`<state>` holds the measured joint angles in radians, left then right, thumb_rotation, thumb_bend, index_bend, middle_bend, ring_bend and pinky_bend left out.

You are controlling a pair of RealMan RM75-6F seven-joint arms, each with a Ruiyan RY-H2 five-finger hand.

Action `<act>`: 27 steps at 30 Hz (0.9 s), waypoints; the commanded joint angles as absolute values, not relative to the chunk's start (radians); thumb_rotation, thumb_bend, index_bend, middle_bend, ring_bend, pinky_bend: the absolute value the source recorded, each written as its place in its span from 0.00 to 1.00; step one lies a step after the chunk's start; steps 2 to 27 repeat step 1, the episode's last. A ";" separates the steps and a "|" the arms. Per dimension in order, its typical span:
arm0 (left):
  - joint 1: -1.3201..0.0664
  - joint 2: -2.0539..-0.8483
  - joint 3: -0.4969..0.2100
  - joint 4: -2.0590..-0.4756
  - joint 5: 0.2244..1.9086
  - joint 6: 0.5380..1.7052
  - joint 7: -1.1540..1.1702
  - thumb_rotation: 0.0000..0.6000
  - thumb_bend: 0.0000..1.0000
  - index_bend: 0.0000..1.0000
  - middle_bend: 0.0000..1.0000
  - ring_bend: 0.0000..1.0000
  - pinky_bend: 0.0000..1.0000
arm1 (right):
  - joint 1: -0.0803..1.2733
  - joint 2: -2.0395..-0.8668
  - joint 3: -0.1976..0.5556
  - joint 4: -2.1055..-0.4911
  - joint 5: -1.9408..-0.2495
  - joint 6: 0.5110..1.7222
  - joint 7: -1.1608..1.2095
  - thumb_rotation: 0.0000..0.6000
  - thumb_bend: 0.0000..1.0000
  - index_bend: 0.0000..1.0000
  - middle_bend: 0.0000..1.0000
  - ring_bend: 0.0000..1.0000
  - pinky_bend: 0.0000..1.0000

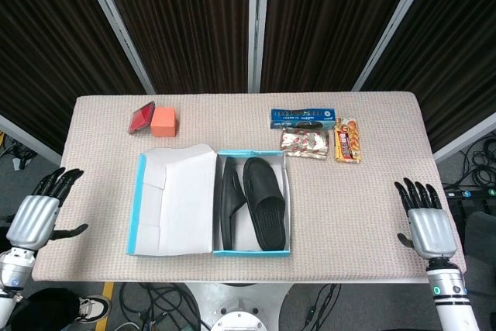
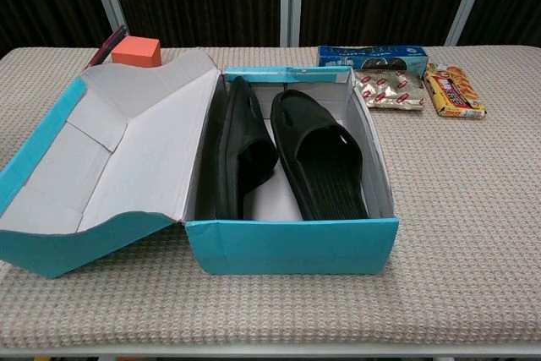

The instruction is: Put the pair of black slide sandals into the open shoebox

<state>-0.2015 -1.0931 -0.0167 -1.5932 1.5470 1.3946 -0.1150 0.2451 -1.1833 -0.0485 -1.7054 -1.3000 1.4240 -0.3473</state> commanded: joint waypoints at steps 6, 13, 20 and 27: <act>-0.201 -1.097 -0.017 -1.589 1.544 1.393 -0.111 1.00 0.00 0.08 0.09 0.00 0.11 | 0.242 -1.183 -0.038 -1.701 -1.304 1.416 -0.356 1.00 0.00 0.00 0.00 0.00 0.00; -0.201 -1.097 -0.017 -1.589 1.544 1.393 -0.111 1.00 0.00 0.08 0.09 0.00 0.11 | 0.242 -1.183 -0.038 -1.701 -1.304 1.416 -0.356 1.00 0.00 0.00 0.00 0.00 0.00; -0.201 -1.097 -0.017 -1.589 1.544 1.393 -0.111 1.00 0.00 0.08 0.09 0.00 0.11 | 0.242 -1.183 -0.038 -1.701 -1.304 1.416 -0.356 1.00 0.00 0.00 0.00 0.00 0.00; -0.201 -1.097 -0.017 -1.589 1.544 1.393 -0.111 1.00 0.00 0.08 0.09 0.00 0.11 | 0.242 -1.183 -0.038 -1.701 -1.304 1.416 -0.356 1.00 0.00 0.00 0.00 0.00 0.00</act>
